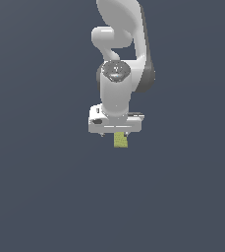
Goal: Pick up the object and move it to a goal position.
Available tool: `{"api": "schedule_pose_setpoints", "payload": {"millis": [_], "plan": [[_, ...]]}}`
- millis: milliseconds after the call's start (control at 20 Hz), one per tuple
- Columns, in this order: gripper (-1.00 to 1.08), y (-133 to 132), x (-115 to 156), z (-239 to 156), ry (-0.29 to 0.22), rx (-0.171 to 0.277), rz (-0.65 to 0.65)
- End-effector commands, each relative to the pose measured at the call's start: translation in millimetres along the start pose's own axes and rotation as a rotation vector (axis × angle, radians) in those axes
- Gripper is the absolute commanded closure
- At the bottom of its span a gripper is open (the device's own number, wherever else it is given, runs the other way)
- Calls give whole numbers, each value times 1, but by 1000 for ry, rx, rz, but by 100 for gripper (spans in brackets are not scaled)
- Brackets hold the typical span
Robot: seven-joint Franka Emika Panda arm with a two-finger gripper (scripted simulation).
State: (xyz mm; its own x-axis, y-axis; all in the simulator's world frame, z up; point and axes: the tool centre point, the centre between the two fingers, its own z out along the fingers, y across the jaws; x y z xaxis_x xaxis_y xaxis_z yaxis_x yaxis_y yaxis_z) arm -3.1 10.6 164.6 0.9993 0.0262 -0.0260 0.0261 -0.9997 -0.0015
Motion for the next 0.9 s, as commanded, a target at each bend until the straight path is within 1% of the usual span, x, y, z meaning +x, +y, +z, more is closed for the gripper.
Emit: {"api": "schedule_pose_setpoints", "payload": {"millis": [0,150,350,450,850], "plan": [[-92,0,0,0,0,0,0],[-92,6,2,-1,4,0,13],[-92,27,7,-5,18,-2,62],[-92,34,9,-7,22,-2,75],[-92,29,5,0,22,-2,72]]}}
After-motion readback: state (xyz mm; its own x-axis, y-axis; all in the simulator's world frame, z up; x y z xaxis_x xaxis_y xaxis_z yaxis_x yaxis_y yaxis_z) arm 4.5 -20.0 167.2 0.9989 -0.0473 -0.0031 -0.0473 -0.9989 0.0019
